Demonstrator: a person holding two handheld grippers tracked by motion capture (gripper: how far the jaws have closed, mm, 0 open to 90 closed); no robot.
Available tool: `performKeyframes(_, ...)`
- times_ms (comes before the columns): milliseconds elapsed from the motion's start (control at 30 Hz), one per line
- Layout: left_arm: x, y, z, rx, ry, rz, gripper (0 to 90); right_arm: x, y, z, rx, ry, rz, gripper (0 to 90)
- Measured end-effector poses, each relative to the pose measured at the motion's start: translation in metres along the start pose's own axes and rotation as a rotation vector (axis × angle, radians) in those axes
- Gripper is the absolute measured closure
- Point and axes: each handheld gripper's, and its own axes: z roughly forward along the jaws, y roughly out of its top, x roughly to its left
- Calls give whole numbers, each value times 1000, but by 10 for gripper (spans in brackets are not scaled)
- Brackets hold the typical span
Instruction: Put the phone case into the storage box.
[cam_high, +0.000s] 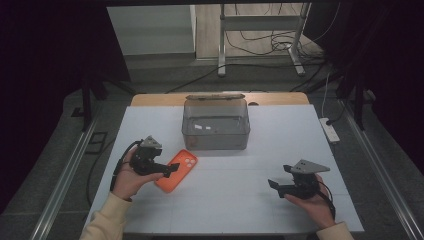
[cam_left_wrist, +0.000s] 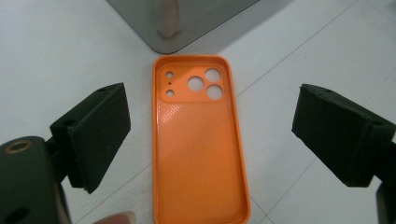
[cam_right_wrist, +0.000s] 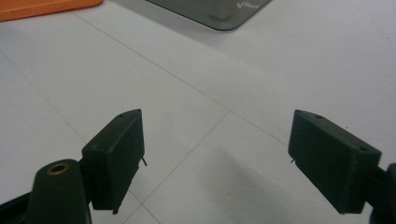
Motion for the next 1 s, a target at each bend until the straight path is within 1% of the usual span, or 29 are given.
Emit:
performKeyframes(433,3,7,5,18,6,8,112,0,0,0,-6,-6,0,188)
performKeyframes(633,7,10,8,38,12,20,118,-1,0,-1,-5,-6,1,188)
performKeyframes(667,8,10,9,44,10,24,125,0,0,0,-4,-5,0,188)
performKeyframes(733,8,11,10,53,10,19,131,0,0,-1,-2,-5,-1,187)
performKeyframes(1000,13,14,19,111,24,47,133,-1,0,-1,-2,-5,0,187)
